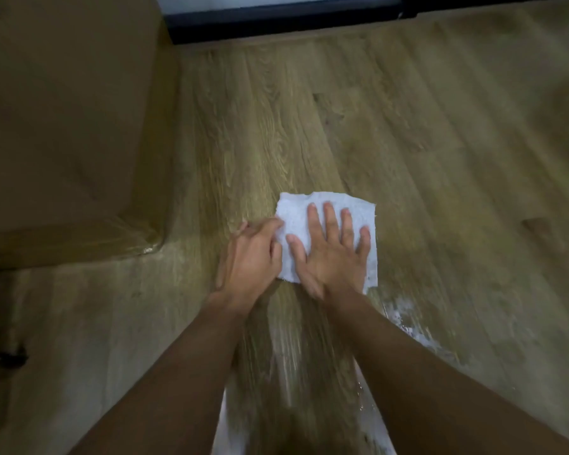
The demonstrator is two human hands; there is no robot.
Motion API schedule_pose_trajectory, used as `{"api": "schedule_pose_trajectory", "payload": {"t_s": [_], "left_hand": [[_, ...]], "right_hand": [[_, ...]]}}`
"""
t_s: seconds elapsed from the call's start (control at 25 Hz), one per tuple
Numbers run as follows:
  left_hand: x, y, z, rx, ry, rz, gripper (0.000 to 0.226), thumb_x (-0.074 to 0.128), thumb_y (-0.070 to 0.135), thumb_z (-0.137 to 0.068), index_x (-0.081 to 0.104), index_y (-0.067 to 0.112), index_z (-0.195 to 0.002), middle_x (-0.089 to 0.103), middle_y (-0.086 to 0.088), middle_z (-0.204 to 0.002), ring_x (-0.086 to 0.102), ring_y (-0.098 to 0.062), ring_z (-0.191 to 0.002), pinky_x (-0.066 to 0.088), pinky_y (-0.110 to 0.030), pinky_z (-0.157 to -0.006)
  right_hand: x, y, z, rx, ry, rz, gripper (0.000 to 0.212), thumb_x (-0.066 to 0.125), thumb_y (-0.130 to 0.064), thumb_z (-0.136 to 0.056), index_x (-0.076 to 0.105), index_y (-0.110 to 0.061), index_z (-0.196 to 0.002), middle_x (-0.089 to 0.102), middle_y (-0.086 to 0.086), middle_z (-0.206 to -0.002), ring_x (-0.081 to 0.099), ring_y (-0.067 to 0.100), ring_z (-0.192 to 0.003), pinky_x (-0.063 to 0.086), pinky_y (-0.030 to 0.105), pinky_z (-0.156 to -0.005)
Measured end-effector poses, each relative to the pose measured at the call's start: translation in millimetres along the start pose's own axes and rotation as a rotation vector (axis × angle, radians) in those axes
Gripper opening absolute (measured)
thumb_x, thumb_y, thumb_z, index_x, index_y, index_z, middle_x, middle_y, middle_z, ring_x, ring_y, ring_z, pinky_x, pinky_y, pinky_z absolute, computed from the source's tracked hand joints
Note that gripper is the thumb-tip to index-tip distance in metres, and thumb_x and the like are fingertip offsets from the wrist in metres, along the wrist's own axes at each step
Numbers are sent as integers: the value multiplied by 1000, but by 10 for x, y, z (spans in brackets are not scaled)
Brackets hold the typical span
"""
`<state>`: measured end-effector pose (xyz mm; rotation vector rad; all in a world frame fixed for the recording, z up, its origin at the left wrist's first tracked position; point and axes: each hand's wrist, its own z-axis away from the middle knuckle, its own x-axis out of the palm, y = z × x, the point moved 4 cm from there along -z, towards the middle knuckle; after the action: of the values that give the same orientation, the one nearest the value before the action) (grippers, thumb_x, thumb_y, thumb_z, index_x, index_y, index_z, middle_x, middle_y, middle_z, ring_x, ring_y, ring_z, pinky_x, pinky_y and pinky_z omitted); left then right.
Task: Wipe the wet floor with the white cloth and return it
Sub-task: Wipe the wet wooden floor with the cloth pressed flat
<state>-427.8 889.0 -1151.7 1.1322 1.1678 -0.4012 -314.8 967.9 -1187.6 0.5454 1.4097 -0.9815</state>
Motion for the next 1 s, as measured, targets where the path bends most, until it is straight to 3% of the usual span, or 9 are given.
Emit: {"api": "schedule_pose_trajectory", "payload": {"t_s": [0.12, 0.28, 0.36, 0.48, 0.68, 0.8, 0.92, 1.0], "left_hand": [[64, -211, -397, -132, 17, -73, 41, 40, 14, -97, 46, 11, -137, 43, -7, -148, 37, -23, -139, 32, -38, -113], [138, -352, -702, -199, 74, -230, 43, 42, 23, -94, 36, 15, -135, 45, -5, -143, 49, -25, -127, 48, -45, -84], [145, -386, -835, -165, 65, -257, 47, 42, 24, -93, 35, 13, -138, 40, -7, -148, 42, -25, -134, 44, -47, -96], [132, -430, -1091, -43, 7, -340, 53, 36, 23, -90, 37, 8, -141, 35, -13, -151, 29, -27, -142, 19, -43, -119], [47, -422, -1158, -63, -55, -362, 58, 31, 24, -89, 34, 7, -145, 32, -14, -153, 23, -26, -145, 13, -43, -121], [41, -403, -1157, -67, -76, -370, 62, 20, 29, -89, 32, 9, -147, 29, -12, -155, 20, -24, -147, 14, -43, -121], [60, -422, -1177, -63, -56, -374, 60, 20, 30, -91, 35, 10, -146, 32, -11, -154, 22, -24, -146, 17, -44, -120], [86, -442, -1181, -57, -46, -380, 57, 24, 29, -92, 36, 10, -145, 33, -10, -154, 23, -23, -146, 19, -44, -120]], "right_hand": [[-20, -62, -277, -16, 13, 48, 68, 4, -64, -93, -9, -33, -152, -8, -4, -163, -15, 24, -148, -11, 53, -116], [-38, -58, -718, -60, -11, 73, 69, 6, -66, -92, -3, -33, -152, -5, -4, -163, -13, 25, -148, -12, 53, -114], [-80, -90, -1122, -49, -74, 37, 68, 9, -65, -94, -5, -33, -152, -9, -6, -162, -16, 24, -148, -14, 53, -114], [-170, -75, -1448, -44, -118, 91, 67, 7, -63, -95, -8, -32, -152, -13, -4, -162, -18, 25, -147, -14, 53, -114], [-164, -103, -930, -191, -112, 138, 69, 0, -61, -93, -8, -27, -152, -12, 1, -162, -15, 26, -148, -17, 50, -114], [-356, 225, -1228, -301, -117, 180, 67, 1, -62, -92, -3, -34, -153, -5, -5, -163, -6, 19, -150, -9, 46, -118], [-448, 322, -2022, -28, -45, 119, 66, 9, -61, -94, 1, -31, -153, -1, -1, -163, -4, 25, -149, -3, 55, -117], [-369, -29, -2405, 47, 9, 81, 67, 16, -61, -96, 3, -29, -154, 1, 1, -163, -3, 31, -149, -2, 62, -114]]}}
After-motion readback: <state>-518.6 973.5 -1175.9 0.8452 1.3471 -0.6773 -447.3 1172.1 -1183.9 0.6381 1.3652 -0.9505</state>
